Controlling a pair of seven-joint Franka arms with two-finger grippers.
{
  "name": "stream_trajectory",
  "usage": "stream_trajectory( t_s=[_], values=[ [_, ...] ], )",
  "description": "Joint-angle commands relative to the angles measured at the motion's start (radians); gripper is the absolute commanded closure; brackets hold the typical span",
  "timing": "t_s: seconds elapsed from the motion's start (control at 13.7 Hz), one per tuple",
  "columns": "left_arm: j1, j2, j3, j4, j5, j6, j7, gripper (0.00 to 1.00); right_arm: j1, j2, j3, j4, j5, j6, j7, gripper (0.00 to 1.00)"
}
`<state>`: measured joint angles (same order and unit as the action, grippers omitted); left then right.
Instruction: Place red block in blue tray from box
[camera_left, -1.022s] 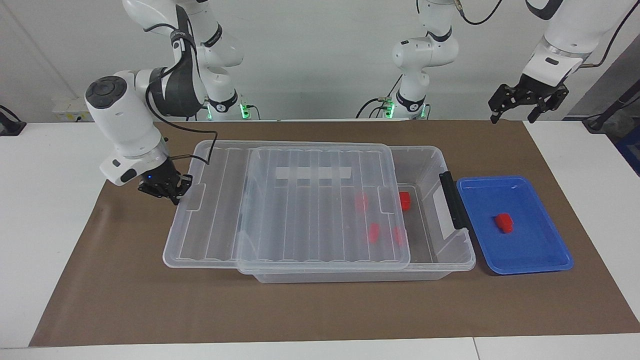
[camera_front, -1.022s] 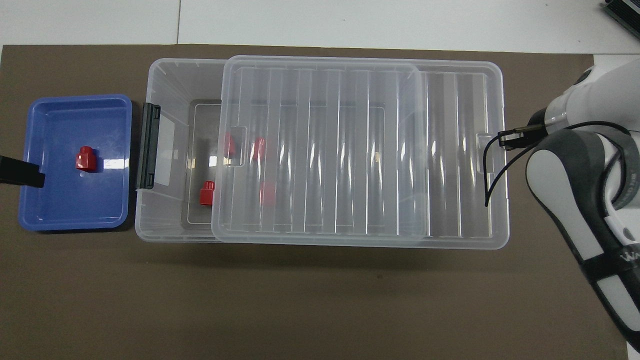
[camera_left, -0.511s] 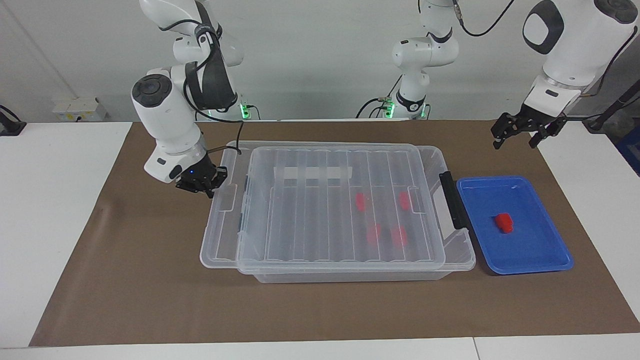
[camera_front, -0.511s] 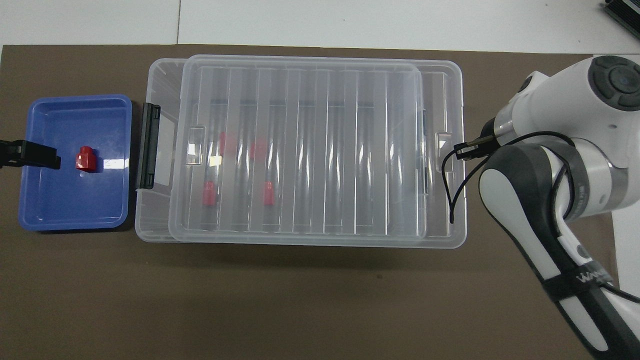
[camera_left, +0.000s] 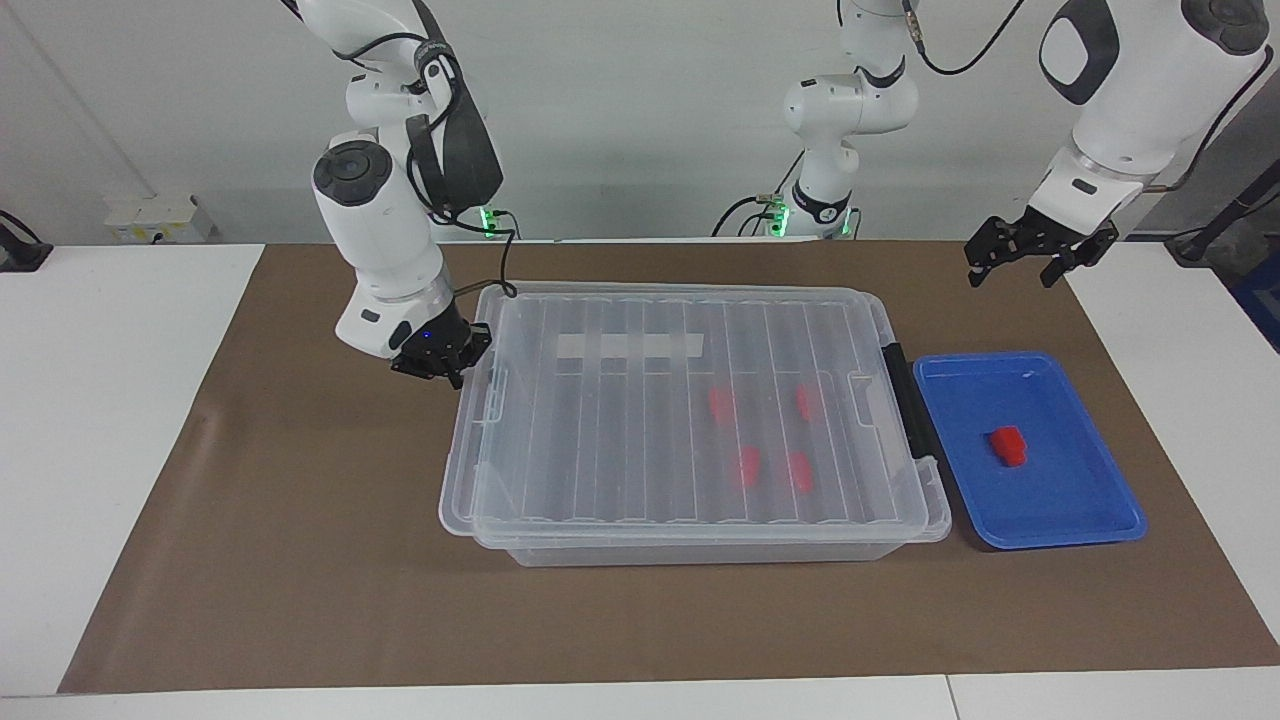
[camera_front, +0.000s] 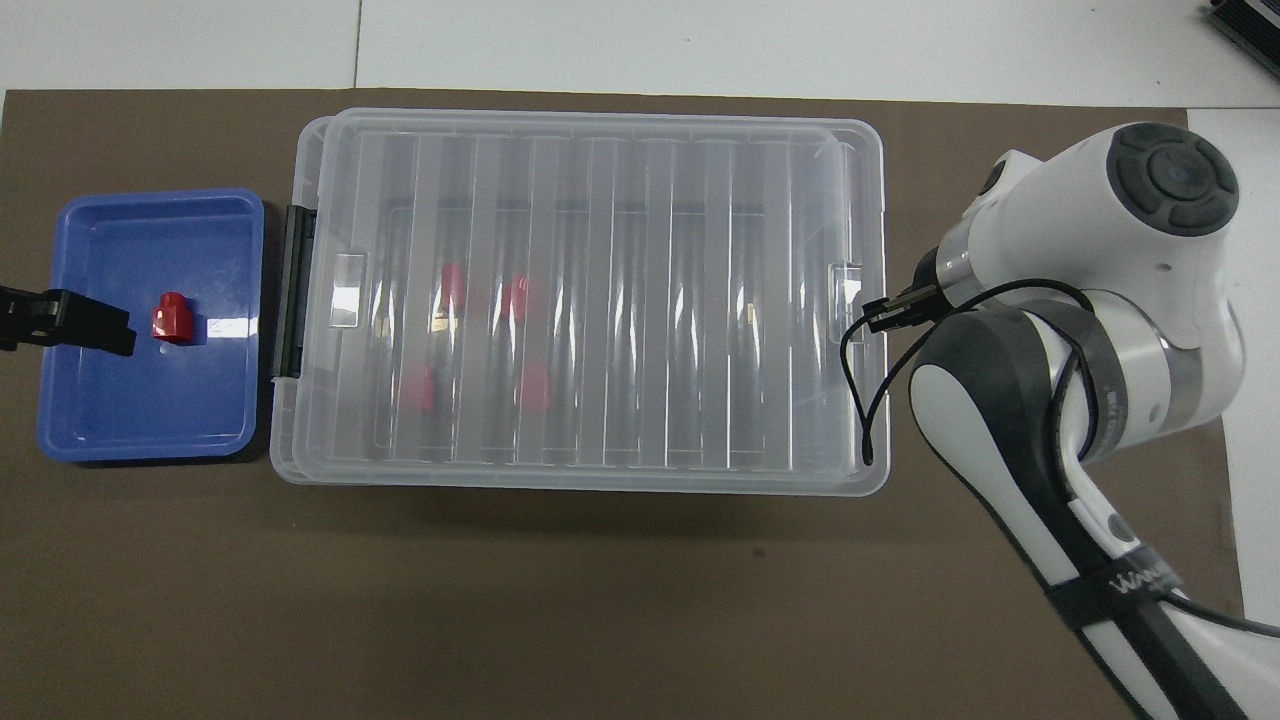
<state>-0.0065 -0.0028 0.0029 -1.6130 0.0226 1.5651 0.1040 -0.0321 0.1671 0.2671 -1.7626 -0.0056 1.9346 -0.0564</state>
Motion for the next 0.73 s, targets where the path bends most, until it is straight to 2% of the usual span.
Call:
stream_trajectory(
  t_s=[0.0, 0.36, 0.66],
  values=[
    [-0.044, 0.010, 0.017, 0.031, 0.011, -0.021, -0.004, 0.00, -0.011, -0.011, 0.018, -0.006, 0.026, -0.009, -0.030, 1.00],
    [-0.044, 0.035, 0.020, 0.078, 0.011, -0.027, 0.002, 0.00, -0.012, -0.014, 0.021, 0.000, 0.026, -0.016, -0.028, 1.00],
    [-0.044, 0.027, 0.014, 0.073, 0.011, -0.025, 0.002, 0.00, -0.012, -0.064, 0.001, -0.003, 0.027, -0.045, 0.024, 1.00]
  ],
)
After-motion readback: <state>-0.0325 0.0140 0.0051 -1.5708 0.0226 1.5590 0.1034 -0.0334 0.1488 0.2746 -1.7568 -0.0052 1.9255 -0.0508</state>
